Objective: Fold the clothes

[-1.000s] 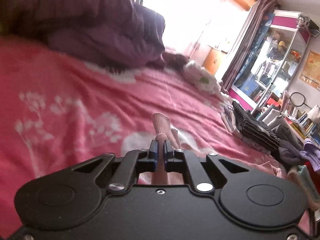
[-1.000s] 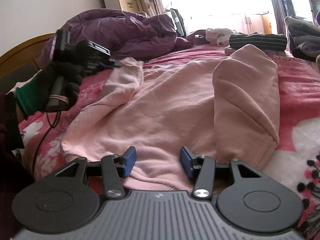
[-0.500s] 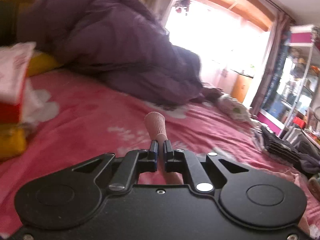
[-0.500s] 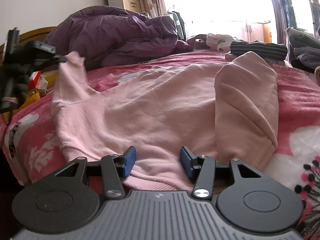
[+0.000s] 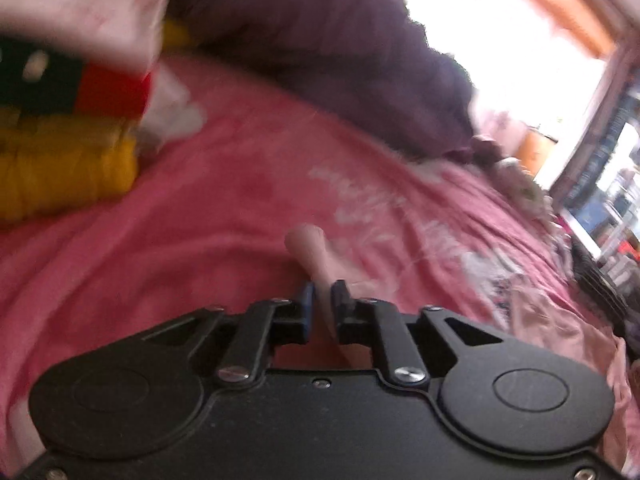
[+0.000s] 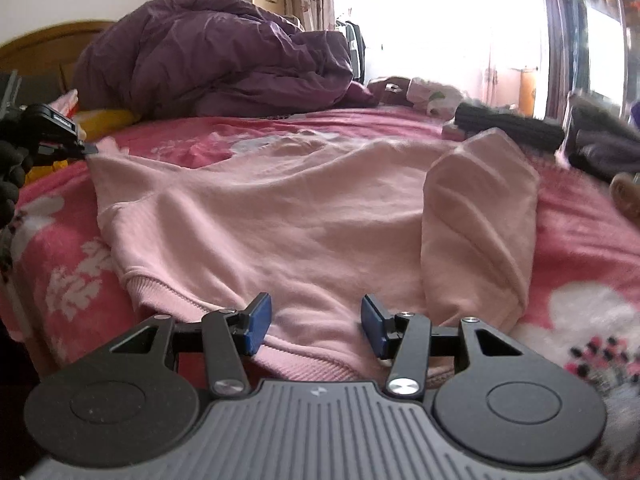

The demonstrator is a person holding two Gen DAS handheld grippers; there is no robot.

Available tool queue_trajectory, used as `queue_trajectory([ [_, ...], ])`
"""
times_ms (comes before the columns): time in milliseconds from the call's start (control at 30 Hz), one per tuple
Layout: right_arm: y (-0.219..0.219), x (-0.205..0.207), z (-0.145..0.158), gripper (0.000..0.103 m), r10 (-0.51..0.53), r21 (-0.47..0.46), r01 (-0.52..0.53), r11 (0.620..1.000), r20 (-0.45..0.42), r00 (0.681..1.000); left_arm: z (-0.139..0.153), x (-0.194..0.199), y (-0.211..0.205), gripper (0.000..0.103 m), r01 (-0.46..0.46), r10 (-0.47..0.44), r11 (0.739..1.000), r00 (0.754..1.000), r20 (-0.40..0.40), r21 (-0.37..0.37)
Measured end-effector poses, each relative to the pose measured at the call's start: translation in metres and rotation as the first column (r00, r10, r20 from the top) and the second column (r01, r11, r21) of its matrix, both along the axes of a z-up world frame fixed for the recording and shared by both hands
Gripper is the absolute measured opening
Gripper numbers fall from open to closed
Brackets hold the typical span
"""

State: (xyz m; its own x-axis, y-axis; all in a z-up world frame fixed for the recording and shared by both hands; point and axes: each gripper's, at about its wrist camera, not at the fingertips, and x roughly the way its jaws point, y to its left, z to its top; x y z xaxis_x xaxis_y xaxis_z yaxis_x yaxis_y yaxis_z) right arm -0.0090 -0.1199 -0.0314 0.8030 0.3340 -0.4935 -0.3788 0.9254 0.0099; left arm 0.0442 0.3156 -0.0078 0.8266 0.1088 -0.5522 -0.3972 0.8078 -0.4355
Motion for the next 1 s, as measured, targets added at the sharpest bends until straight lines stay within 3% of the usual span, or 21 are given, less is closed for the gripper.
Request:
queue_trajectory([
  [67,0.006,-0.007,0.009,0.050,0.013,-0.016,-0.012,1.000,0.045,0.999,-0.002,-0.004,0.010,0.022,-0.018,0.019,0.997,1.000,0.015,-0.071],
  [167,0.029,-0.019,0.028,0.050,0.130,-0.041,-0.125,0.991,0.143,0.981,0.002,-0.007,0.017,0.023,-0.027,0.031,0.995,0.999,0.038,-0.098],
  [267,0.066,-0.028,0.034,0.049,0.296,-0.134,-0.273,0.953,0.198,0.935,-0.001,-0.002,0.022,0.023,-0.013,0.018,0.991,0.999,0.039,-0.134],
  [333,0.095,-0.027,0.029,0.049,0.397,-0.214,-0.359,0.909,0.177,0.901,-0.007,0.005,0.025,0.023,-0.008,0.014,0.986,0.999,0.031,-0.169],
  [433,0.128,-0.019,0.017,0.048,0.449,-0.313,-0.389,0.867,0.148,0.881,-0.015,0.014,0.030,0.023,-0.005,0.009,0.978,1.000,0.021,-0.209],
  [600,0.159,0.003,0.010,0.047,0.451,-0.398,-0.378,0.836,0.107,0.886,-0.018,0.023,0.031,0.023,0.011,-0.005,0.975,1.000,0.028,-0.221],
  [833,0.196,0.001,-0.007,0.047,0.537,-0.602,-0.370,0.708,0.118,0.835,-0.020,0.029,0.033,0.023,0.043,-0.036,0.977,0.999,0.038,-0.207],
  [900,0.203,0.003,-0.013,0.046,0.551,-0.634,-0.364,0.683,0.121,0.825,-0.020,0.030,0.033,0.020,0.051,-0.045,0.979,0.998,0.038,-0.195],
  [1000,0.207,0.010,-0.012,0.042,0.555,-0.636,-0.368,0.678,0.115,0.824,-0.019,0.031,0.031,0.008,0.064,-0.057,0.984,0.997,0.045,-0.167],
])
